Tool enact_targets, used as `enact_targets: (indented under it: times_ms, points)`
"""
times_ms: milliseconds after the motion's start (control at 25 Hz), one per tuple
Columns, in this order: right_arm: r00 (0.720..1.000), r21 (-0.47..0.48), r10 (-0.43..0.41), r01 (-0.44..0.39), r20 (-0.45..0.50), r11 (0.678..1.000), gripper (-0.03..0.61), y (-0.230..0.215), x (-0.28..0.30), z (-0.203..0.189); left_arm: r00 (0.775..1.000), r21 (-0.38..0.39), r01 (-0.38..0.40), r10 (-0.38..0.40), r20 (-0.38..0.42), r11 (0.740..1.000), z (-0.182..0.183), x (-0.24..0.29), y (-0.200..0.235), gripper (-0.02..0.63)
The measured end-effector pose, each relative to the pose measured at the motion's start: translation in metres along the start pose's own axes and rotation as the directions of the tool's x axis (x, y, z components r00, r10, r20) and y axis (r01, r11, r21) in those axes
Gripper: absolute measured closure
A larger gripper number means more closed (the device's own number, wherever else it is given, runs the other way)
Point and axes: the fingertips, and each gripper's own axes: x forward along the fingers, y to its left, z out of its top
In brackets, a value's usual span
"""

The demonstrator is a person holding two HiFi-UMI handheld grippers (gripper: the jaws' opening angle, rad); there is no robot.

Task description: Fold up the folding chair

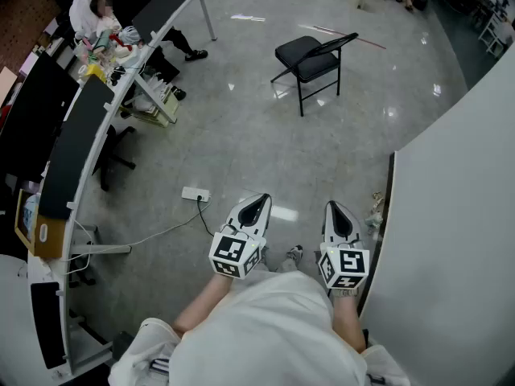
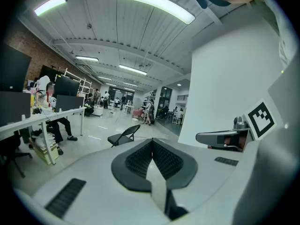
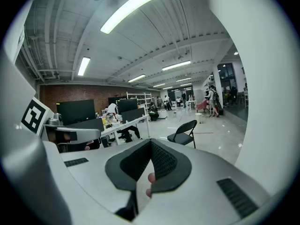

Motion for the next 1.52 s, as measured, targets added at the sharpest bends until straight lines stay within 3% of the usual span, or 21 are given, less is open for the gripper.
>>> enact_targets:
  times_ms: [1000, 1520]
  points:
    - [1.000, 0.024, -0.001, 0.001, 0.023, 1.000, 0.574, -0.086, -0.027, -0.006, 0.999, 0.029, -0.049, 0.049, 0.005, 0.998, -0.010, 0.047, -0.063, 0.603]
    - [1.000, 0.049, -0.001, 0.000, 0.016, 0.999, 0.574, -0.106, 0.005, 0.000, 0.998, 0.017, -0.058, 0.057, 0.016, 0.998, -0.001, 0.081, -0.045, 0.603]
